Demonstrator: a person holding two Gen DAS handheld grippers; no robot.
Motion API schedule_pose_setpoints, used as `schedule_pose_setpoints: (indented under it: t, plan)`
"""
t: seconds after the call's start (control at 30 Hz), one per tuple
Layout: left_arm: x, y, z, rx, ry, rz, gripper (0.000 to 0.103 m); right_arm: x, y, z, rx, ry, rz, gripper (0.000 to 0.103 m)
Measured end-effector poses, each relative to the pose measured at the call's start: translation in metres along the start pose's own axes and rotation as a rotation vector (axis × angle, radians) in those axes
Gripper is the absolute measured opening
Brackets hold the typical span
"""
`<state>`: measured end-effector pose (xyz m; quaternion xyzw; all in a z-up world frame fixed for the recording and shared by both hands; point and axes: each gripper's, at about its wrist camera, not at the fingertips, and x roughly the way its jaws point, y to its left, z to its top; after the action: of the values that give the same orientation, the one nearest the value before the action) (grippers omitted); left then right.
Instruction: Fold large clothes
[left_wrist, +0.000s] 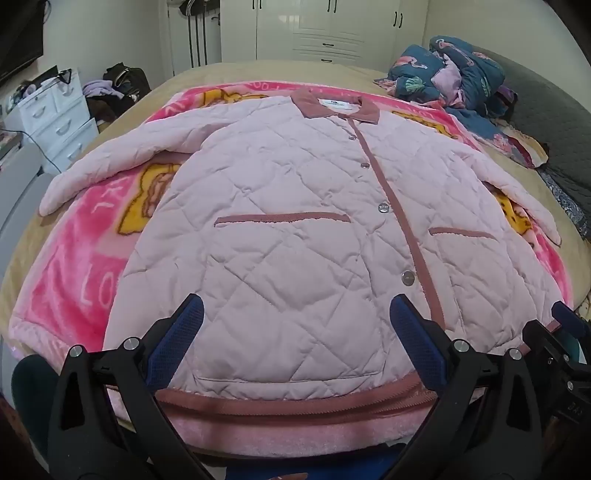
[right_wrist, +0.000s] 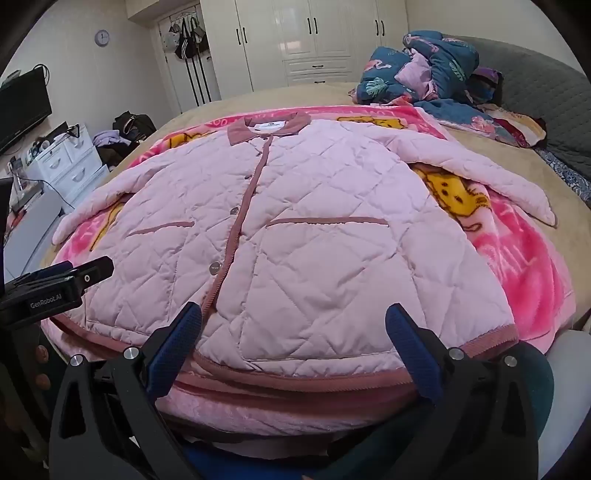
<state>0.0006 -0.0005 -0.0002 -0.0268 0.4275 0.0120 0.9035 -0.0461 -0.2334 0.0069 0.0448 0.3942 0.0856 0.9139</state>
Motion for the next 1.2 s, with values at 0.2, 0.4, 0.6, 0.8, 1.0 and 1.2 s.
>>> schedule_pose_setpoints:
  t: [0.2, 0.4, 0.6, 0.8, 1.0, 1.2]
  plan:
    - [-0.003, -0.003, 0.0, 0.002, -0.003, 0.001, 0.095, -0.005, 0.0, -0.003, -0.01, -0.02, -0.021, 0.099]
    - [-0.004, -0.002, 0.0, 0.007, -0.008, -0.005, 0.095, -0.002, 0.005, 0.0, -0.013, -0.01, -0.019, 0.099]
    - [-0.004, 0.0, 0.0, 0.006, -0.011, -0.006, 0.095, 0.001, 0.008, -0.002, -0.02, -0.01, -0.025, 0.099]
    - [-0.005, 0.002, 0.0, 0.005, -0.015, -0.007, 0.095, 0.0, 0.007, -0.002, -0.016, -0.009, -0.022, 0.099]
    - [-0.006, 0.003, 0.0, 0.006, -0.02, -0.008, 0.095, 0.0, 0.009, -0.002, -0.019, -0.013, -0.022, 0.099]
    - [-0.007, 0.005, 0.0, 0.008, -0.019, -0.012, 0.095, 0.0, 0.009, -0.002, -0.018, -0.009, -0.026, 0.099]
